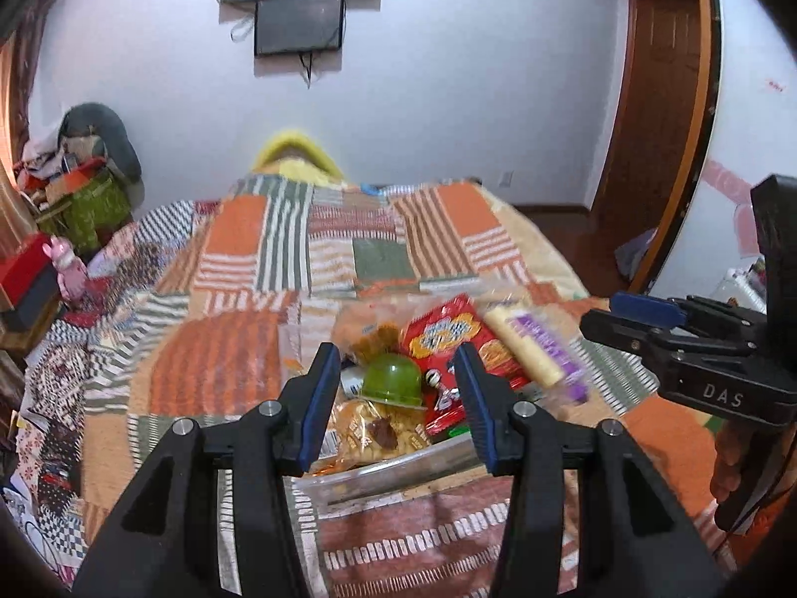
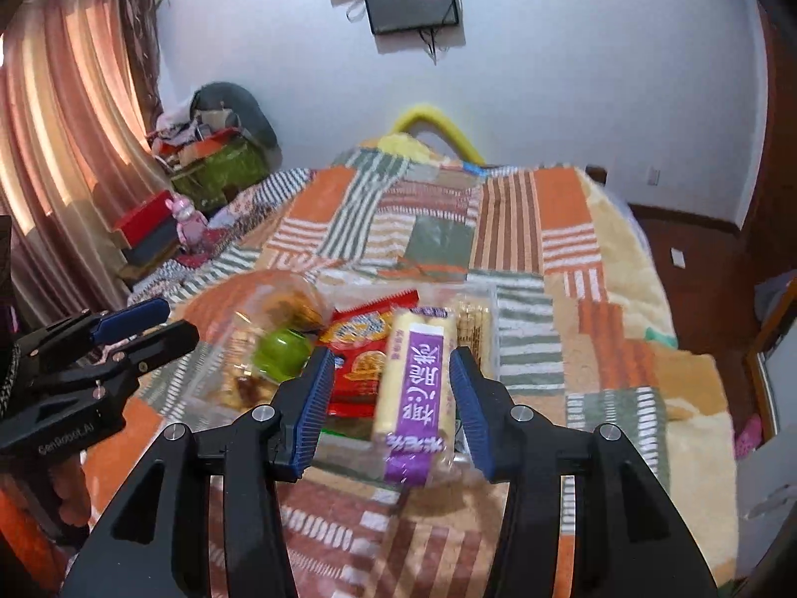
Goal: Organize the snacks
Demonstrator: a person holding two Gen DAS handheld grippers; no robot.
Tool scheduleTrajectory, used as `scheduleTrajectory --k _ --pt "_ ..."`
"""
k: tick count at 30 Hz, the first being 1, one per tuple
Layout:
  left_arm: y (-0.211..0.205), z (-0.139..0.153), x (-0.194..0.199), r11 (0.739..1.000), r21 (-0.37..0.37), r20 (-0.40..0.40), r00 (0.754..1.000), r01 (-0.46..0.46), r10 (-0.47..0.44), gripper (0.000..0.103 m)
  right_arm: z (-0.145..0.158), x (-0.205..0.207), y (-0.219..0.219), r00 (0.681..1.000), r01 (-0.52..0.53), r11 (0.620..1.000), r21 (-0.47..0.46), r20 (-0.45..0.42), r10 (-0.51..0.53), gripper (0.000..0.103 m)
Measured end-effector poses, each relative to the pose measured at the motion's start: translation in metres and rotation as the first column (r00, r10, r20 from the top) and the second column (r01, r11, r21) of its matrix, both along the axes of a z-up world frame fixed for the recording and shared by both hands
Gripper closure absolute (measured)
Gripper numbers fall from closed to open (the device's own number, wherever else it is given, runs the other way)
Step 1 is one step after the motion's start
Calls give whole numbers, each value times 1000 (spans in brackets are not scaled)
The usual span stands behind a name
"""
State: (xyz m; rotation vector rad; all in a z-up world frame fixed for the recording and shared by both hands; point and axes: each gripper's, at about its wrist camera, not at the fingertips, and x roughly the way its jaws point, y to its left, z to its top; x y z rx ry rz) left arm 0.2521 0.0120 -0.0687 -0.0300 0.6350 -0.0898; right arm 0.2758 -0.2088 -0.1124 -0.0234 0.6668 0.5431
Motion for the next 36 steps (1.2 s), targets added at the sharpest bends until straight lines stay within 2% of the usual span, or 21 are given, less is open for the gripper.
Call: scheduleTrajectory --k 3,7,12,17,20,22,25,29,31,36 --pt "0 26 -25 1000 2 71 997 -11 11 55 21 -20 -4 999 -3 1000 28 44 2 58" --pt "1 57 -61 1000 -9 167 986 -27 28 48 51 -57 -11 993 -17 998 66 117 9 58" --pt "-2 90 -109 999 -10 285 958 -33 35 42 79 -99 -15 978 -28 996 88 206 9 55" --pt "-2 109 -145 999 -19 353 935 -33 37 35 93 -125 -15 963 -33 992 120 268 -1 49" --pt "-1 115 -161 999 -24 380 924 -37 44 28 95 -135 -13 957 -30 991 129 291 -9 43" --pt "0 116 -169 999 -29 390 919 -42 50 18 94 -138 -11 953 -21 990 137 301 -21 33" --pt "1 117 -179 998 -30 407 911 -51 58 15 92 -141 -10 951 -9 989 150 307 -37 26" --pt "2 114 -182 998 -29 407 912 -52 59 12 90 -149 -10 948 8 988 156 314 -58 18" --pt "1 113 -184 998 -30 408 911 -56 63 7 89 -151 -10 946 17 988 152 319 -65 15" --pt "-1 107 -186 998 -22 408 911 -60 64 2 87 -155 -12 938 47 988 150 332 -95 3"
